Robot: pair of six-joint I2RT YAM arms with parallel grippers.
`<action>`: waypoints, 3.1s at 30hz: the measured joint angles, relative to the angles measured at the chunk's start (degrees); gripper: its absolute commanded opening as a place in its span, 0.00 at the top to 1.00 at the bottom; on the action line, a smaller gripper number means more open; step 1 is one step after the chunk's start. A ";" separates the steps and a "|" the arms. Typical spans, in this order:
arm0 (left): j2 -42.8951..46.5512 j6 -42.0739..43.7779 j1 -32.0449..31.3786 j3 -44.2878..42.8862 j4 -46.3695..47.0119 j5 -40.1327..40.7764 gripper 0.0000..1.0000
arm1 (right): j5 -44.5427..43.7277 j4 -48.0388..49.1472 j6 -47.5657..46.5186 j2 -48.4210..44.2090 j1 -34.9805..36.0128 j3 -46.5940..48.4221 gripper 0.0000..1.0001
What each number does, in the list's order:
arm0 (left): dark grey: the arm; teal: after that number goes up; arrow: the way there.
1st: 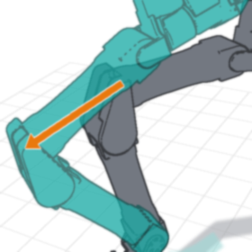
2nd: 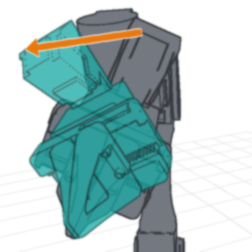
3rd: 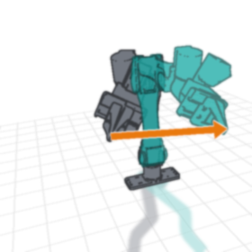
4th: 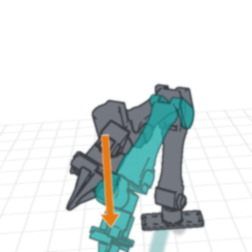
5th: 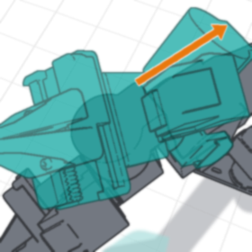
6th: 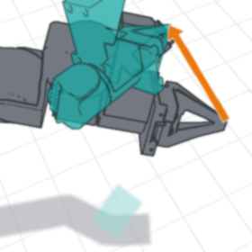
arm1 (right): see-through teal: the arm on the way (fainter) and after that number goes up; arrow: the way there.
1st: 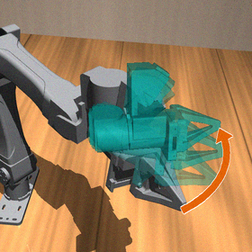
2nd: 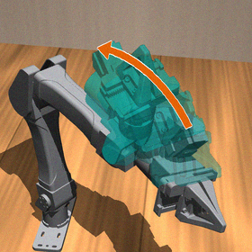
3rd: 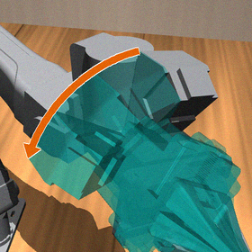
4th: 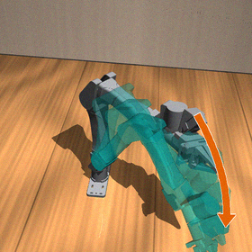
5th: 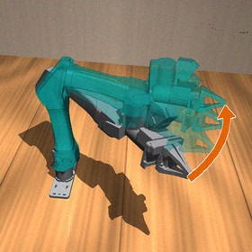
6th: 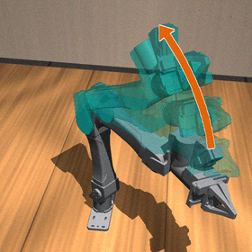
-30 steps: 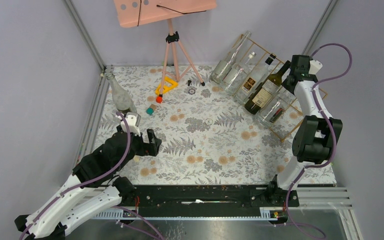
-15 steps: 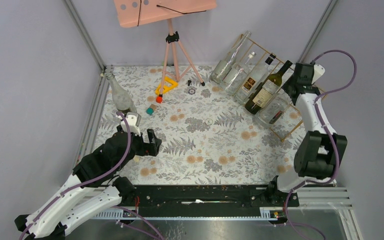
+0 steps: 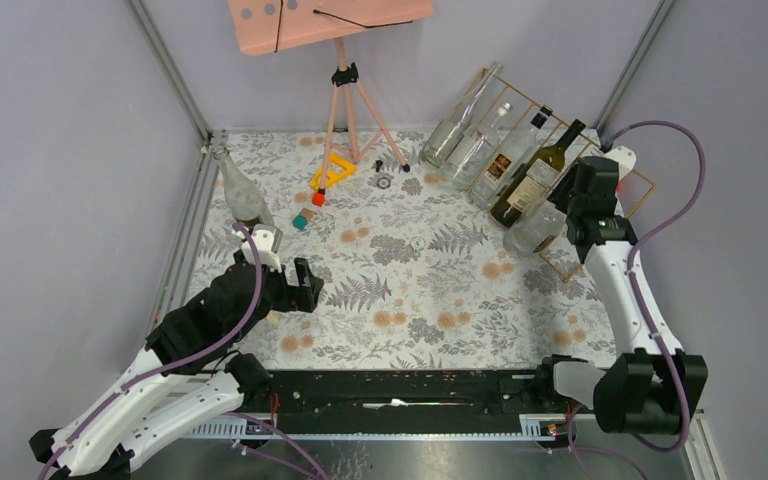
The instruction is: Take the wine bottle off the wine rack
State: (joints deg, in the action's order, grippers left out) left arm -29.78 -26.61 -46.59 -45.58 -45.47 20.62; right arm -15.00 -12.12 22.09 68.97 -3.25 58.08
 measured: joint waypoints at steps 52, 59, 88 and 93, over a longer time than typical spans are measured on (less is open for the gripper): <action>-3.04 0.00 0.00 0.00 2.12 -2.14 0.08 | -7.87 9.62 -17.22 -6.01 70.01 -11.15 0.37; -3.17 0.02 0.00 0.00 3.34 -3.76 0.06 | -9.60 12.59 -16.59 -8.31 70.01 -11.17 0.16; -27.69 7.21 -34.10 -5.18 23.54 9.62 0.01 | 0.37 -34.36 13.81 -12.31 46.99 11.67 0.11; -34.32 8.94 -34.16 -5.20 27.71 14.97 0.01 | 2.23 -35.34 13.66 -14.69 46.95 9.70 0.11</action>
State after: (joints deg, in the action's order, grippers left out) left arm -64.10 -17.67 -80.75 -50.78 -17.76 35.59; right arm -12.78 -47.46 35.75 54.28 43.70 67.79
